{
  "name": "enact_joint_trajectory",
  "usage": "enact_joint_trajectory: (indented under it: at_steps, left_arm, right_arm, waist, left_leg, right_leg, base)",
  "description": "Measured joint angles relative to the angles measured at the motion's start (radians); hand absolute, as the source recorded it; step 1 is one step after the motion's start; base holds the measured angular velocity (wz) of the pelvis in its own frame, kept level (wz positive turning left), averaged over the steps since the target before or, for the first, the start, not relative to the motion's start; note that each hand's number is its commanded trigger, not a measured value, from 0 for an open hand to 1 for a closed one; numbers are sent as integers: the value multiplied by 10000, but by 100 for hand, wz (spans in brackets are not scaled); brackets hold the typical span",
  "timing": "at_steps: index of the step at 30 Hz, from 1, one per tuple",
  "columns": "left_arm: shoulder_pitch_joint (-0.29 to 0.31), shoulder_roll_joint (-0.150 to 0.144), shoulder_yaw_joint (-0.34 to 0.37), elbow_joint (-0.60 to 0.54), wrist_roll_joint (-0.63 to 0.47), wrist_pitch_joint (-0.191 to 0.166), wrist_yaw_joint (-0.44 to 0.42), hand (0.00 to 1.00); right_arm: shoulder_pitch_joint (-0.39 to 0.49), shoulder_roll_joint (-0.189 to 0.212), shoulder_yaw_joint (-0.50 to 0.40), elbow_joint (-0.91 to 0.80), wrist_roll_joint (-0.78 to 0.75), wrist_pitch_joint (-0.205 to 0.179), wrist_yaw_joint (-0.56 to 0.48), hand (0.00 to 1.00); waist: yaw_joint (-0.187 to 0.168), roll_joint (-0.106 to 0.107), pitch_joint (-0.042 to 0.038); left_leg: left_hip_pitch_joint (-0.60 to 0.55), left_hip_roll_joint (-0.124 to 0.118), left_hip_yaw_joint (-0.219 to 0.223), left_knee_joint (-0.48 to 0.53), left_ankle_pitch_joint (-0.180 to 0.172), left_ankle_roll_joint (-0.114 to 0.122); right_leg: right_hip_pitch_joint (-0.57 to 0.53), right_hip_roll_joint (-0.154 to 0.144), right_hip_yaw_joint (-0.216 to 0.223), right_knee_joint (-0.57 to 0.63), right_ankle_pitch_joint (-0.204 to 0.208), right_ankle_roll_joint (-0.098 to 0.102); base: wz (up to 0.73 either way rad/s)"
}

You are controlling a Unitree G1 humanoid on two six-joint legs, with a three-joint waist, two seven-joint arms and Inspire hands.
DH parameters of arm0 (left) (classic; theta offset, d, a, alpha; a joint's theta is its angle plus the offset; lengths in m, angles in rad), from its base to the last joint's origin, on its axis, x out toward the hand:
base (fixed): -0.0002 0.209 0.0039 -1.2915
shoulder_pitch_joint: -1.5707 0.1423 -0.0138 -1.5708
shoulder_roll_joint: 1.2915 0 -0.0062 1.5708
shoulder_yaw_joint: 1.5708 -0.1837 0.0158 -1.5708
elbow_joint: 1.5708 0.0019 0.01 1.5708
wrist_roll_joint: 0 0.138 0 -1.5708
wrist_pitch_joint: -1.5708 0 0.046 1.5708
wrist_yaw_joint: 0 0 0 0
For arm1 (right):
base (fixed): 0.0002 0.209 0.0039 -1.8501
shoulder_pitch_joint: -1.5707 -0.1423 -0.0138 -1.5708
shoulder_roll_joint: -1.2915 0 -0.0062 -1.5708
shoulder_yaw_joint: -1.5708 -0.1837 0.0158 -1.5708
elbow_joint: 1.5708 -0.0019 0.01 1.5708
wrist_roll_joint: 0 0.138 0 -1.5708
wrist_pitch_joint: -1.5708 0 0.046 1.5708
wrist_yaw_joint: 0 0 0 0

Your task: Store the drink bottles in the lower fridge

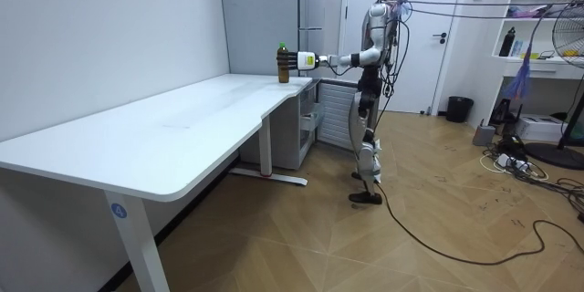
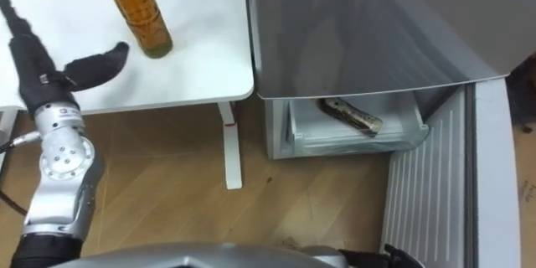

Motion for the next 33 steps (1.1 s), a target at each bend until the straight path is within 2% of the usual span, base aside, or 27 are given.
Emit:
enact_joint_trajectory:
  at_steps: [8,11,16,18,24,33]
  left_arm:
    - [-69,13,-334,-254,6,62,-557,0]
    - [-155,11,-521,-253,-59,64,-822,0]
    - [-175,8,-658,-252,-1087,166,-1359,0]
    - [-193,32,-664,-252,-1554,361,-1459,0]
    - [-326,247,-407,-251,-2672,779,-1715,0]
    - [-379,320,279,-247,-3345,908,-1702,0]
  right_arm:
    - [-11,120,-5,12,7,-78,81,0]
    - [-29,166,8,15,5,-91,71,0]
    - [-102,212,11,10,0,-23,81,0]
    - [-72,211,10,3,-1,57,80,0]
    - [-17,151,1,-73,-143,226,80,0]
    - [43,58,-2,-42,-327,343,-21,0]
  waist:
    - [-115,-24,-4]
    - [-144,-66,22]
    - [-176,-105,30]
    - [-218,-94,24]
    - [-264,15,5]
    - [-269,148,11]
  left_leg:
    - [45,-2,65,-75,1,1]
    - [40,-3,88,-82,1,1]
    - [7,-3,126,-56,1,1]
    - [-9,3,129,1,1,1]
    - [4,36,170,46,0,1]
    - [291,69,338,-104,0,-2]
  right_leg:
    - [25,3,82,0,1,1]
    - [8,4,116,2,1,1]
    - [-55,7,150,22,9,-6]
    - [-102,7,154,45,15,-14]
    - [-180,31,246,208,23,-29]
    - [55,93,454,219,28,-37]
  base:
    - [-4]
    - [0]
    - [-2]
    - [0]
    - [-3]
    - [-5]
